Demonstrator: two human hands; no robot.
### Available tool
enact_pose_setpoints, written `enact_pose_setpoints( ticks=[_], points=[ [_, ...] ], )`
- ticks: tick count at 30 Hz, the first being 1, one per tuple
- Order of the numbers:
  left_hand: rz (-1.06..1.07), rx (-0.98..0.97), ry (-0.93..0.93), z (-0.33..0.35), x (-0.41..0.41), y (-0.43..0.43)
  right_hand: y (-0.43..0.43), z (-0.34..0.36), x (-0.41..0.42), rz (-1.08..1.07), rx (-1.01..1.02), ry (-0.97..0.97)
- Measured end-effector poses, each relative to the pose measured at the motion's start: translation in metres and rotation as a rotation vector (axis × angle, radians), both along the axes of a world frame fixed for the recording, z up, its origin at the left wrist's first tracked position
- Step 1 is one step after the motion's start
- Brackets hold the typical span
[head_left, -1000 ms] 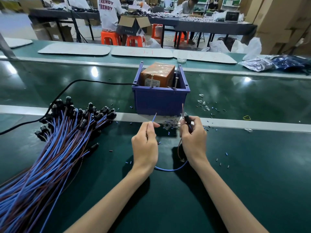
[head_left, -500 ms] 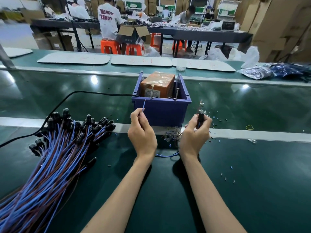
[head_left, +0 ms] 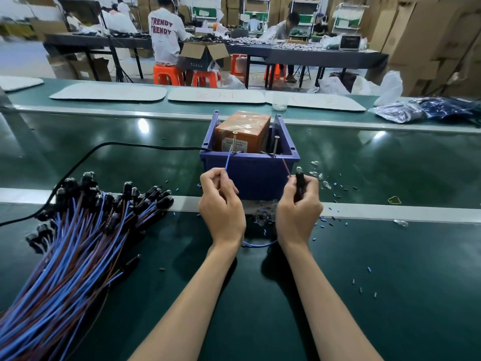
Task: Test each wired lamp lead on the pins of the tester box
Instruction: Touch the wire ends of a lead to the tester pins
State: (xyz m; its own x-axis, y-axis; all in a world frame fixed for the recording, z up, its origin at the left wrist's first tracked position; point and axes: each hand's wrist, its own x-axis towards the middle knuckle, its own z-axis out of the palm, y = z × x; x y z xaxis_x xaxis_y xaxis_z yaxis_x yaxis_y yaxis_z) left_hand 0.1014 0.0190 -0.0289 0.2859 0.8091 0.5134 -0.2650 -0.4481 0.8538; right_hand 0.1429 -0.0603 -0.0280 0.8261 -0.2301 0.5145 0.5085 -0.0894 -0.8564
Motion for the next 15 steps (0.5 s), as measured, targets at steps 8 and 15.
enact_pose_setpoints(
  ticks=[8, 15],
  points=[
    [0.008, -0.066, -0.026, 0.0002, 0.0013, 0.0001, 0.0017, 0.0001, 0.0017, -0.003, -0.052, -0.048],
    [0.011, -0.029, -0.014, -0.0001, 0.0001, 0.0010, 0.0033, 0.0009, 0.0003, -0.004, -0.099, -0.105]
  ],
)
